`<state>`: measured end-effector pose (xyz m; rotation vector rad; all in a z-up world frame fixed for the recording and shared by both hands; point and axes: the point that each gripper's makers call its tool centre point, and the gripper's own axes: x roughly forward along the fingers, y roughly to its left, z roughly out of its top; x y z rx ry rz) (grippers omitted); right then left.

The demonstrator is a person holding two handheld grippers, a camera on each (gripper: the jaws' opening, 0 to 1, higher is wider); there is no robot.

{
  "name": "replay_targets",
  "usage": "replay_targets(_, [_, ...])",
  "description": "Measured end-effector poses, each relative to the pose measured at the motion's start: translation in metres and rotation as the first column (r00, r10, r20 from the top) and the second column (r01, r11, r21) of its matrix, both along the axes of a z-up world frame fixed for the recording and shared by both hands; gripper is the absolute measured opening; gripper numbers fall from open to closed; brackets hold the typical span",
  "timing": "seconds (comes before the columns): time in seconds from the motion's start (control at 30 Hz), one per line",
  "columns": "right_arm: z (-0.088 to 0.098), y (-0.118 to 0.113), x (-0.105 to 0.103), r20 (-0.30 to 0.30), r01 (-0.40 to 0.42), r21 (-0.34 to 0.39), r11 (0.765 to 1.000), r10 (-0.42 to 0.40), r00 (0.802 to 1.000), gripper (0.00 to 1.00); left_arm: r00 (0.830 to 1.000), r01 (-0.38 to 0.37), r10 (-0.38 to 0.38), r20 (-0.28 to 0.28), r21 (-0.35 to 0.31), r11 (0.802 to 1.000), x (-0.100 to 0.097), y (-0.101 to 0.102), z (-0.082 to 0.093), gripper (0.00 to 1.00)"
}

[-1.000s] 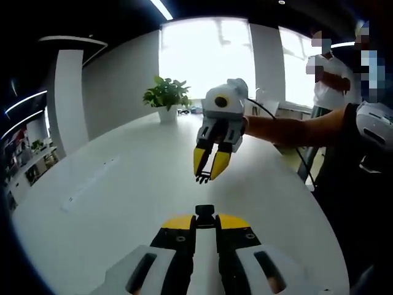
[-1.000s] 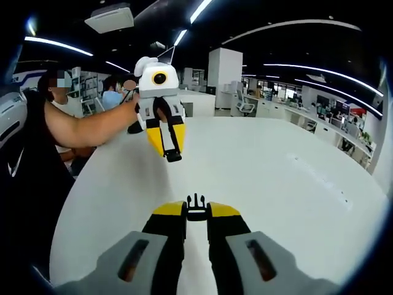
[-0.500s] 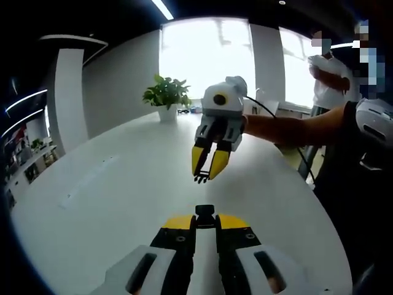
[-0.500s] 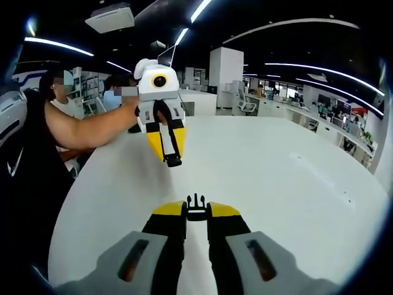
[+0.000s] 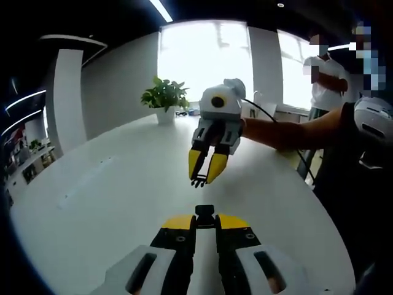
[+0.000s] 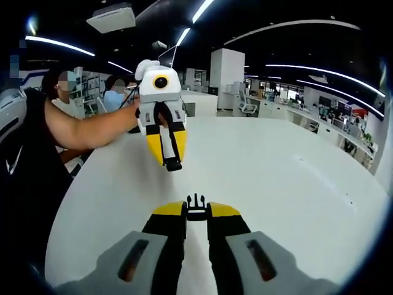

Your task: Snap the two parts of the plastic buckle together until the buckle closes and remains connected.

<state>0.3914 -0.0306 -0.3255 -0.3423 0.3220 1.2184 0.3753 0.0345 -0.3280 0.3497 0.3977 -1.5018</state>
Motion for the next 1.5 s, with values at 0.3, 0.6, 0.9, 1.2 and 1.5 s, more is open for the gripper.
replay_targets(0.3, [-0.003, 0.000, -0.001, 0.001, -0.002, -0.007, 1.000, 0.002, 1.000, 0.11, 1.000, -0.001, 0.001, -0.006, 0.004, 1.000, 0.001, 0.001, -0.003, 0.11])
replay_targets(0.6, [0.000, -0.005, -0.001, 0.024, 0.000, -0.002, 1.000, 0.000, 1.000, 0.11, 1.000, -0.014, 0.014, -0.004, 0.011, 1.000, 0.004, 0.003, -0.007, 0.11])
replay_targets(0.9, [-0.008, -0.005, -0.004, 0.029, -0.010, -0.008, 1.000, 0.010, 1.000, 0.11, 1.000, -0.021, 0.021, -0.002, 0.026, 0.999, 0.007, 0.003, -0.018, 0.11])
replay_targets(1.2, [-0.016, -0.010, -0.008, 0.017, -0.013, -0.025, 1.000, 0.013, 1.000, 0.12, 1.000, -0.019, 0.019, -0.008, 0.038, 0.999, 0.007, 0.005, -0.022, 0.11])
replay_targets(1.5, [-0.013, -0.011, -0.008, 0.020, -0.003, -0.006, 1.000, 0.003, 1.000, 0.12, 1.000, -0.022, 0.022, -0.002, 0.031, 0.999, -0.002, 0.007, -0.020, 0.11])
